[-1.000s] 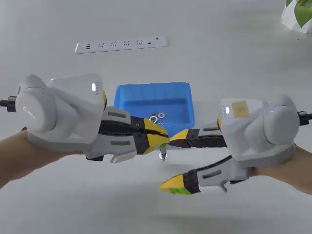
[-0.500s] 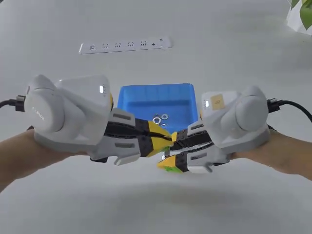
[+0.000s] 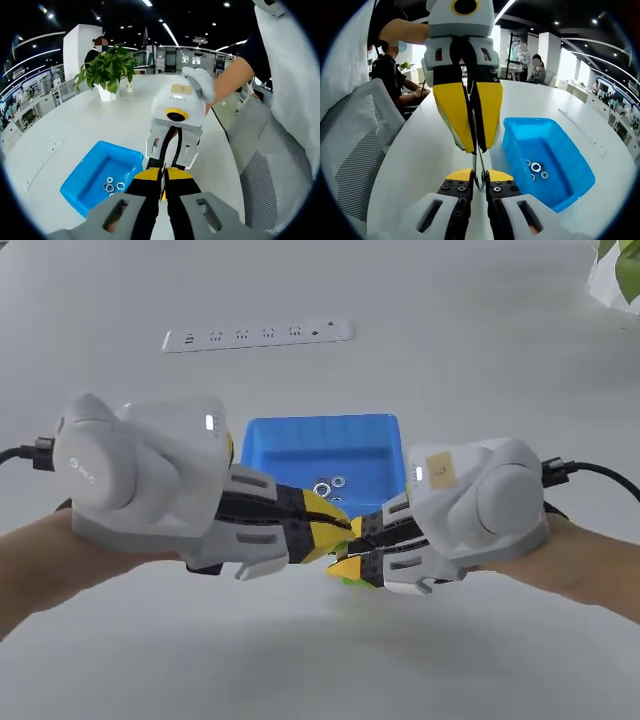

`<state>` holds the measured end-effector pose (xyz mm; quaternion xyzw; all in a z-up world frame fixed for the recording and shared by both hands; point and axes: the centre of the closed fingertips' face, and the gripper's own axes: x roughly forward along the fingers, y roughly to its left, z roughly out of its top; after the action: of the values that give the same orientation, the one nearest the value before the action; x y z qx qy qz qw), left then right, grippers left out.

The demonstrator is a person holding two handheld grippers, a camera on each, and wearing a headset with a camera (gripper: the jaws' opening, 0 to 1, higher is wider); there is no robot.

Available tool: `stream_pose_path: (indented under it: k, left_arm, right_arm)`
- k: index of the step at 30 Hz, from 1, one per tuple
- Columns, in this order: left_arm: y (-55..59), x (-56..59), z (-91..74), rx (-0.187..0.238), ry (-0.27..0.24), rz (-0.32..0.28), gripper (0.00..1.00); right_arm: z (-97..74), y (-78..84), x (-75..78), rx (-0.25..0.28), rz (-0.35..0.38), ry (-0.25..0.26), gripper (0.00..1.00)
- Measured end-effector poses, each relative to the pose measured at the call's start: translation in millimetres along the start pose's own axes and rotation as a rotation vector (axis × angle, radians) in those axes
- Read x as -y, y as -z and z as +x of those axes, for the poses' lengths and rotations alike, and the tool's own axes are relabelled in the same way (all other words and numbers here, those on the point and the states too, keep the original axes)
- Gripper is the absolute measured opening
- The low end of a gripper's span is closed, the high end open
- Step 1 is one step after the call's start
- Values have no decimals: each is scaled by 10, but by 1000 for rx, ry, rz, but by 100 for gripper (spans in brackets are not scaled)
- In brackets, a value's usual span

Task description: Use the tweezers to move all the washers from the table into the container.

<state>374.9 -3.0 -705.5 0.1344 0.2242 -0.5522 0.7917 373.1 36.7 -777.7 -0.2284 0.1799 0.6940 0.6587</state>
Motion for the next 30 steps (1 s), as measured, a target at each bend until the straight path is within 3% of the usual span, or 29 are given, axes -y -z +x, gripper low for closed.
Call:
stream_pose_path:
  k: [5, 7, 9, 13, 19, 30]
  left_arm:
    - [19, -7, -6, -3, -7, -4, 7]
    - [45, 28, -5, -13, 8, -48, 18]
    - [78, 48, -7, -31, 7, -10, 20]
    - [122, 35, -22, -49, -14, -3, 23]
    - [63, -43, -124, -15, -75, -38, 29]
    - [118, -14, -368, 26, -150, -93, 30]
  right_arm:
    - [-6, -5, 9, 7, 1, 11, 10]
    - [-7, -6, 19, 9, 5, 16, 10]
    - [-8, -9, 20, 10, 7, 18, 10]
    - [-8, -18, 0, 11, 7, 17, 10]
    - [-58, -78, -15, 14, 4, 24, 9]
    - [-229, -239, 70, 8, -2, 76, 9]
